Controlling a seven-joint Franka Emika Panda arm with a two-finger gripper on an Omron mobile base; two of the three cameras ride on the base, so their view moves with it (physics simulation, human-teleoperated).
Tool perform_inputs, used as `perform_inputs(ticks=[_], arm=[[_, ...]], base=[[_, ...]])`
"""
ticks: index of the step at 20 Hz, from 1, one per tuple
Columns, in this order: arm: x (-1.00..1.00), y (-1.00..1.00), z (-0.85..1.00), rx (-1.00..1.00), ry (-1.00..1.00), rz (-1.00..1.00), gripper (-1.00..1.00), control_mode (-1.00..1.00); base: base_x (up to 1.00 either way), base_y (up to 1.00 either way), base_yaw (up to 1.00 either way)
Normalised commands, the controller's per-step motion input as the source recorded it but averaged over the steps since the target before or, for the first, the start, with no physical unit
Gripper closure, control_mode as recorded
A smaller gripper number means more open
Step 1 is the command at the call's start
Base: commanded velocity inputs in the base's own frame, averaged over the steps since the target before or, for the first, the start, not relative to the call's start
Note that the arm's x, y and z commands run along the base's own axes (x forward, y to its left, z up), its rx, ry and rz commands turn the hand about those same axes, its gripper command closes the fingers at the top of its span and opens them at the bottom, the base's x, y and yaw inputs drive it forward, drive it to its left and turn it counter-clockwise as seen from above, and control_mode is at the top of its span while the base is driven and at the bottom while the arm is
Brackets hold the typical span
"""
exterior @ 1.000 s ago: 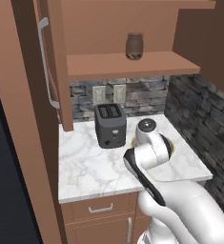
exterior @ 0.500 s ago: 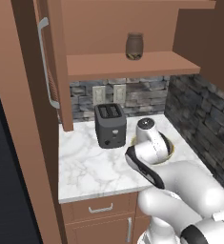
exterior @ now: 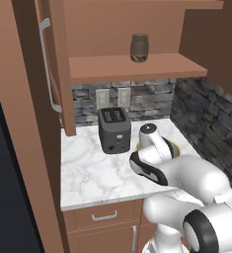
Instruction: Pick the squash from the cabinet and place it in the bowl. Then pick the bowl and place it in the sink. Then turn on the sink facuet.
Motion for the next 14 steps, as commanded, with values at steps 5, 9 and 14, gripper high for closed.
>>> perform_inputs(ticks=[5, 9, 14], arm=[[-0.01, -0.13, -0.23, 0.0, 0.0, 0.0, 1.0, -1.0], [-0.02, 0.0, -0.04, 0.0, 0.0, 0.0, 1.0, -1.0], [-0.19, 0.0, 0.04, 0.0, 0.0, 0.0, 1.0, -1.0]], base=[[0.0, 0.0, 0.0], [0.0, 0.0, 0.0], [0.0, 0.0, 0.0]])
